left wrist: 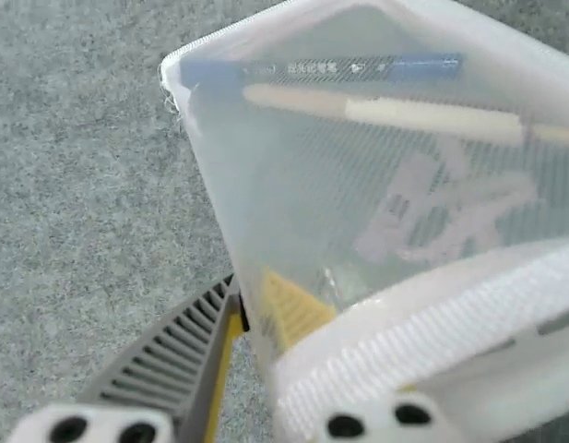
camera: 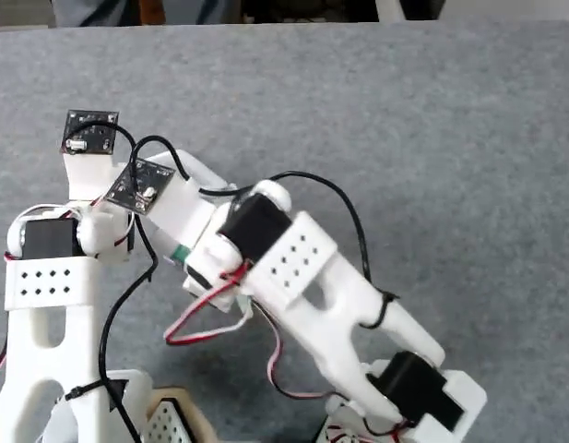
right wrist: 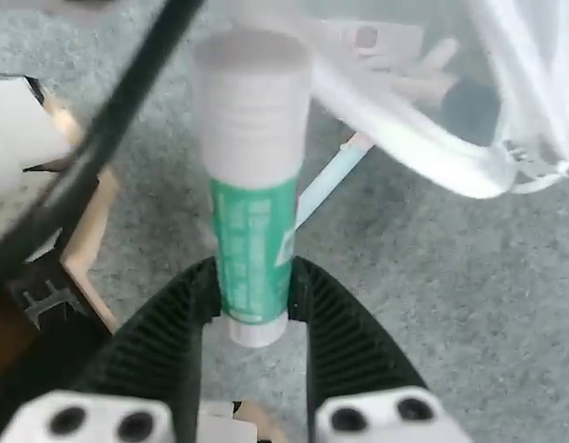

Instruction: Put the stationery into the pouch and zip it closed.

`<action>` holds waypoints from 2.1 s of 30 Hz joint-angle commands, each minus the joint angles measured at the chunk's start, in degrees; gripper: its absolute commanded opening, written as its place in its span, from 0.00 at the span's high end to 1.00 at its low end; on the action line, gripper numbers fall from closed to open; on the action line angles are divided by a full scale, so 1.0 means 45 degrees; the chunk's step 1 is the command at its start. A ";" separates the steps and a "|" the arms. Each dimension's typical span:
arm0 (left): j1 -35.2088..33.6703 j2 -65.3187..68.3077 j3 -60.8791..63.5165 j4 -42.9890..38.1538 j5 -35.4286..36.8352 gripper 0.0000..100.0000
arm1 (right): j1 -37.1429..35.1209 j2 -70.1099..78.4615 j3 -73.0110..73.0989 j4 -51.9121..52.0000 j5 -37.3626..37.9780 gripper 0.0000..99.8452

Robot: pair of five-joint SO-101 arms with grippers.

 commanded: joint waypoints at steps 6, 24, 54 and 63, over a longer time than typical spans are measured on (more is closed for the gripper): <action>0.0557 0.0567 0.1963 0.0020 0.0020 0.97 | 0.1309 0.0791 -0.0596 0.0078 -0.0137 0.99; 0.0850 0.0547 0.2276 -0.0352 0.0488 0.97 | 0.1661 0.1885 -0.1631 0.0098 -0.0234 0.99; 0.0928 0.0547 0.2354 -0.0664 0.0371 0.97 | 0.1758 0.1905 -0.1905 0.0078 -0.1270 0.99; 0.1045 0.0547 0.2491 -0.0703 0.0371 0.97 | 0.3165 0.1905 -0.3390 0.0059 -0.1524 0.99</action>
